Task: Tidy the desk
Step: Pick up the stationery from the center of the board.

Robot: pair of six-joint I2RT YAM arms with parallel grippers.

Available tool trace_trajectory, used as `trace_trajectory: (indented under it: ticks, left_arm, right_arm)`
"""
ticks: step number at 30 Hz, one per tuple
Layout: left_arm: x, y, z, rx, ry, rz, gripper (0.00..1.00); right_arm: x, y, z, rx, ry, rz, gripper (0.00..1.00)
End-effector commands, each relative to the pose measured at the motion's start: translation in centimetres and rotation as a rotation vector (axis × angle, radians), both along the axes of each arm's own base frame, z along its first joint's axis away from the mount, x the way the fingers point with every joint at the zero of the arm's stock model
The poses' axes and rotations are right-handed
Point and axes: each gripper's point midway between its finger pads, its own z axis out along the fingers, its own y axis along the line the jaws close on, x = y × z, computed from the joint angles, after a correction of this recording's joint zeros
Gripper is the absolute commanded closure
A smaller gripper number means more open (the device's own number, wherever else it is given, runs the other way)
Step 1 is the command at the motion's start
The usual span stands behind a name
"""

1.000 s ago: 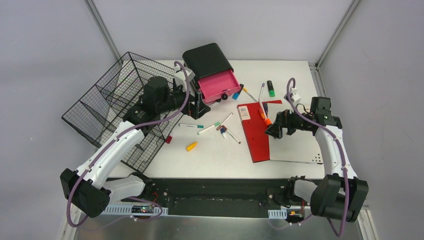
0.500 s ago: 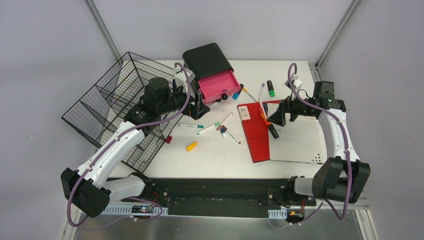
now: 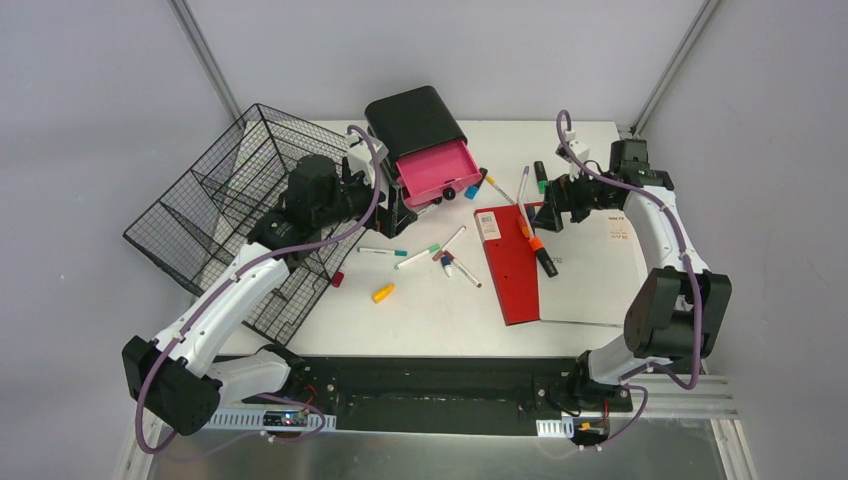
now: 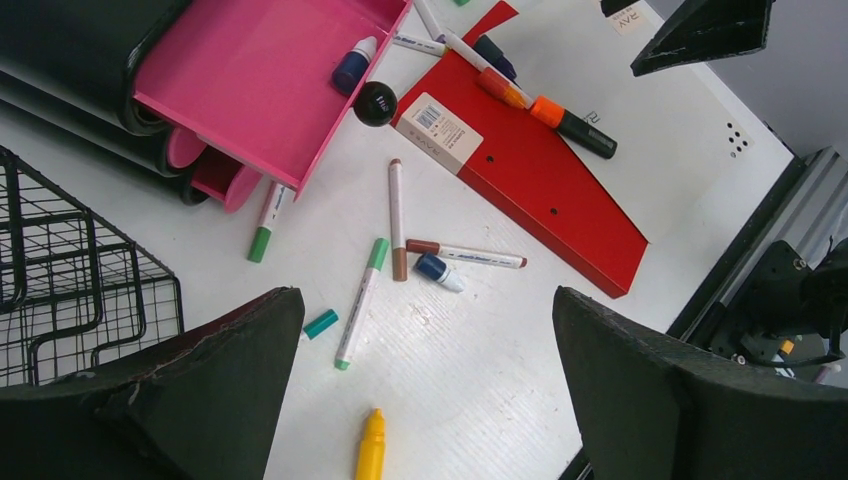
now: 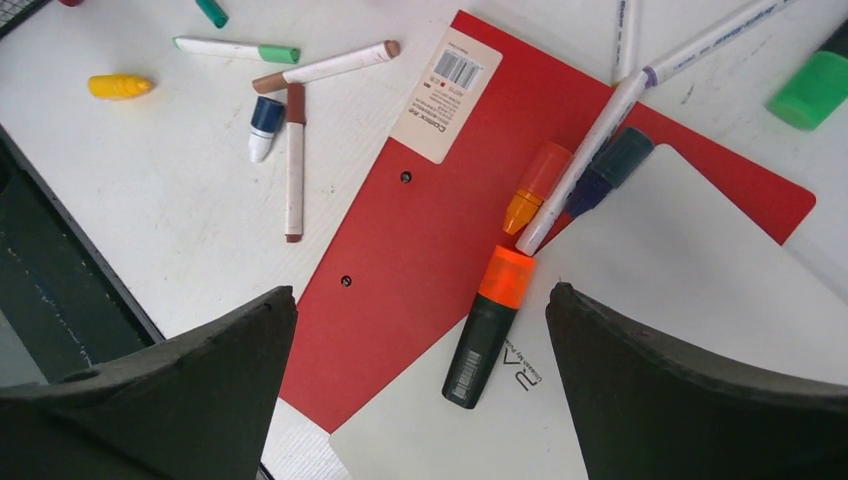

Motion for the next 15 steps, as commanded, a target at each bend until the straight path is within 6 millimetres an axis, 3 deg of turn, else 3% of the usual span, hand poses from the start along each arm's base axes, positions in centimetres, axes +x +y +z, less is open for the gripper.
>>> trace_trajectory:
  ticks: [1, 8, 15]
  left_arm:
    - [0.9, 0.3, 0.8, -0.011, -0.043, 0.012, 0.01]
    - [0.9, 0.2, 0.5, -0.008, -0.039, 0.004, 0.01]
    - [0.8, 0.3, 0.5, -0.001, -0.047, 0.003, 0.01]
  right_arm:
    - [2.4, -1.2, 0.8, -0.075, -0.064, -0.096, 0.00]
    - [3.6, -2.4, -0.9, -0.109, -0.091, -0.214, 0.01]
    - [6.0, -2.9, -1.7, -0.140, -0.079, -0.329, 0.14]
